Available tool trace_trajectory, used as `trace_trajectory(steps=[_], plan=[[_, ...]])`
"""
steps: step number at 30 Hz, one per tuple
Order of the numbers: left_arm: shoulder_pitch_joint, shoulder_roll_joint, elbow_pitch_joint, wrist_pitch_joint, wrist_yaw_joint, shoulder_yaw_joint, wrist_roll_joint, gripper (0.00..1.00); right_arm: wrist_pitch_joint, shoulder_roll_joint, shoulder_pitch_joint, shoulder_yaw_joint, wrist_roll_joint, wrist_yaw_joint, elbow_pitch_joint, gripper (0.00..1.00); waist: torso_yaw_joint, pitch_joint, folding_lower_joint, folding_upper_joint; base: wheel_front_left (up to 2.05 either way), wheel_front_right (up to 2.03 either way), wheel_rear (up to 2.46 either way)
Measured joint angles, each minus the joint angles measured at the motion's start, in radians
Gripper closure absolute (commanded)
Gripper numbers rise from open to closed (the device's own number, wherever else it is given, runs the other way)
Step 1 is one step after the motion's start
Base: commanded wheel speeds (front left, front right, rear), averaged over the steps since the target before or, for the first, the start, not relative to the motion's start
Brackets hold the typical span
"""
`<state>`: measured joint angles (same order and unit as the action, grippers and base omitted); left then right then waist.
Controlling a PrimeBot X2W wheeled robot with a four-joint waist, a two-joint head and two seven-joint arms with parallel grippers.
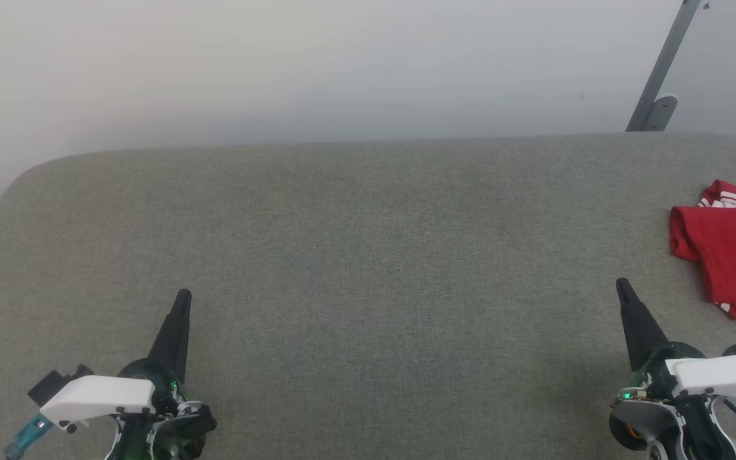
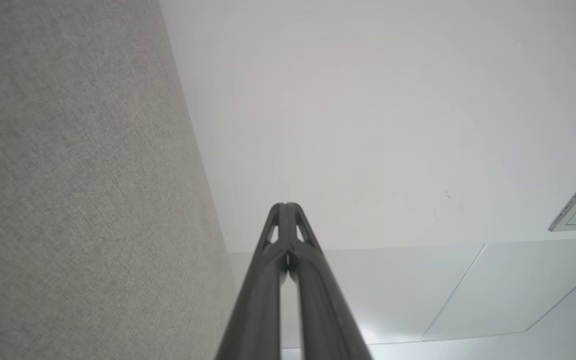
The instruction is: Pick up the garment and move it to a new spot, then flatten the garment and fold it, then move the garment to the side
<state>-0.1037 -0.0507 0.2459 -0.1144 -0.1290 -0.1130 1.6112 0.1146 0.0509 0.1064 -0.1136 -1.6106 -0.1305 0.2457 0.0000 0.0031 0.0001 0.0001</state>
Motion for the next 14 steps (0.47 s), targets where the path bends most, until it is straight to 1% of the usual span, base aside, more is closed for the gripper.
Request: trace_trajectory(steps=[14], plan=[[0.000,0.000,0.000,0.000,0.000,0.000,0.000,1.00,0.000,0.000,0.000,0.000,0.000,0.000,0.000,1.00,0.000,0.000,0.0000,0.0000,0.00,0.00,0.00]])
